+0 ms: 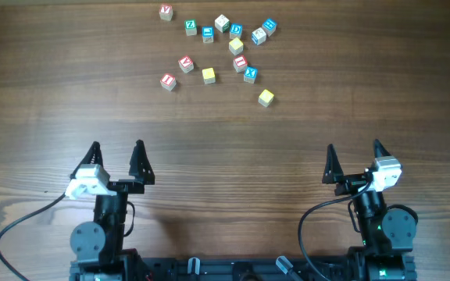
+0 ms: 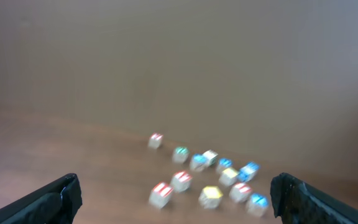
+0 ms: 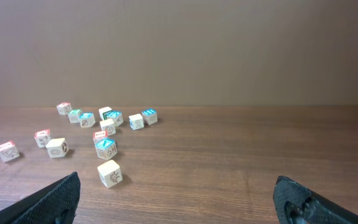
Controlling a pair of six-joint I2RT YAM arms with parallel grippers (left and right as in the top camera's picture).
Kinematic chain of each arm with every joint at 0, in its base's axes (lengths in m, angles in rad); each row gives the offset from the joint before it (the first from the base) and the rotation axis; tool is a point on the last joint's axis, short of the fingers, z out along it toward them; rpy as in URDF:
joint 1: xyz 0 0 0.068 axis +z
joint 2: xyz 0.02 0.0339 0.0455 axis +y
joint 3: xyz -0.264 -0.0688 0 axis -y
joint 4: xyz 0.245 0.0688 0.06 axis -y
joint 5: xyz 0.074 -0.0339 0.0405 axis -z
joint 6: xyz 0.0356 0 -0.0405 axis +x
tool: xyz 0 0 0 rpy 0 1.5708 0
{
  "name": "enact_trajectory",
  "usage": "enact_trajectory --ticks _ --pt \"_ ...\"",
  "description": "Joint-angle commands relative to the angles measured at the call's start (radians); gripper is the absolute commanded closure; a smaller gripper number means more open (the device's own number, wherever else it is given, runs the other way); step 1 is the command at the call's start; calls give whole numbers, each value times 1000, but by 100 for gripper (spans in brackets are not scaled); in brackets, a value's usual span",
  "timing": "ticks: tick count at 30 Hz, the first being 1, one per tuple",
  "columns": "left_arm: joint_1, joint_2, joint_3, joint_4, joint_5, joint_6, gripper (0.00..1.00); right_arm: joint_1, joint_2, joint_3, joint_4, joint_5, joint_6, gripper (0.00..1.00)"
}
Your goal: Form a circle
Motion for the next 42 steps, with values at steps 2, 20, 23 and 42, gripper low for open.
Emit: enact_trajectory --ticks 2,20,23,42 --pt "0 -2 217 -55 79 -57 0 -4 -4 -1 3 18 -9 0" --pt "0 1212 1796 -1174 149 91 0 -4 -4 -1 3 18 -9 0" --pt "0 1403 1992 -1320 149 106 0 -4 -4 -1 2 18 -9 0" --pt "-182 2195 2209 -1457 139 85 96 -4 -4 -1 3 18 -9 0"
